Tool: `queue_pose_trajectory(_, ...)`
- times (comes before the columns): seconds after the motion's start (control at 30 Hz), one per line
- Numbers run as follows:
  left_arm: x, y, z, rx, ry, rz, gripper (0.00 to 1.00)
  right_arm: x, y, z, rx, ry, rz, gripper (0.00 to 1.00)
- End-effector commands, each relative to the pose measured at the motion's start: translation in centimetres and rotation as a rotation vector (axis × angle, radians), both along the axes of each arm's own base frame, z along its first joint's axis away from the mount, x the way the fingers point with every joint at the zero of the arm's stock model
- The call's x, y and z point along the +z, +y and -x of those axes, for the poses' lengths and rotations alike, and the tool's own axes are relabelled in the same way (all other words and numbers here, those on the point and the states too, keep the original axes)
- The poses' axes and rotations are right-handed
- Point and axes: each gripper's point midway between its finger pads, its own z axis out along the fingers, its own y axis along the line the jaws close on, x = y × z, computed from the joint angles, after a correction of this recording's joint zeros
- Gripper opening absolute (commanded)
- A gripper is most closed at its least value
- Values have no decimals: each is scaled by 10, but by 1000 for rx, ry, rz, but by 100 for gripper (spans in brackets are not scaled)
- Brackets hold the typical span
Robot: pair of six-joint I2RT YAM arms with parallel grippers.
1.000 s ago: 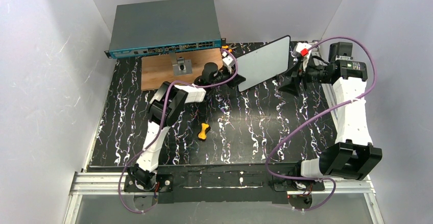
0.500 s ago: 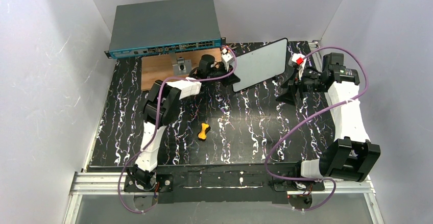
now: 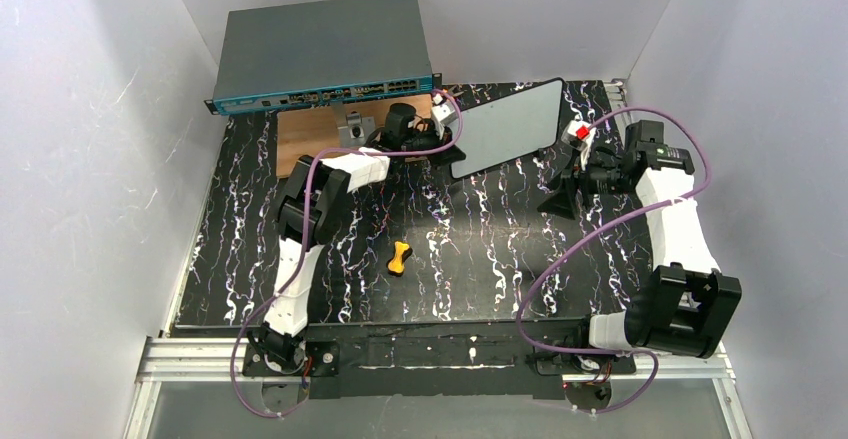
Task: Erase the whiteboard
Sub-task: Place the whiteboard on the whiteboard stand.
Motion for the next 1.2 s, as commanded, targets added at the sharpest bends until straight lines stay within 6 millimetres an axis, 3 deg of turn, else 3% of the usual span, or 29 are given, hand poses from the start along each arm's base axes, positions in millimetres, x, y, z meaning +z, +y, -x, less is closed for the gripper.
queue_pose_trajectory(0.0,41,26,-12,44,-50,-22,0,4,1,0,-1,-21,-32,75)
queue_pose_trajectory(0.27,49,31,-21,76,-130,-47,0,2,2,2,2,-12,-45,74)
queue_pose_trajectory(0.47,76,23,-16,16,-172,5,0,0,2,3,5,0,-52,74)
queue_pose_trajectory(0.7,92,21,-18,-2,-267,31,0,-2,3,2,6,12,-57,73)
queue_pose_trajectory(0.77,97,14,-13,-36,-270,51,0,-2,2,2,6,14,-57,73)
queue_pose_trajectory(0.93,89,-1,14,-139,-147,62,0,-1,2,2,7,14,-55,72)
queue_pose_trajectory(1.17,81,-5,57,-200,-30,91,0,4,0,2,-2,6,-61,72)
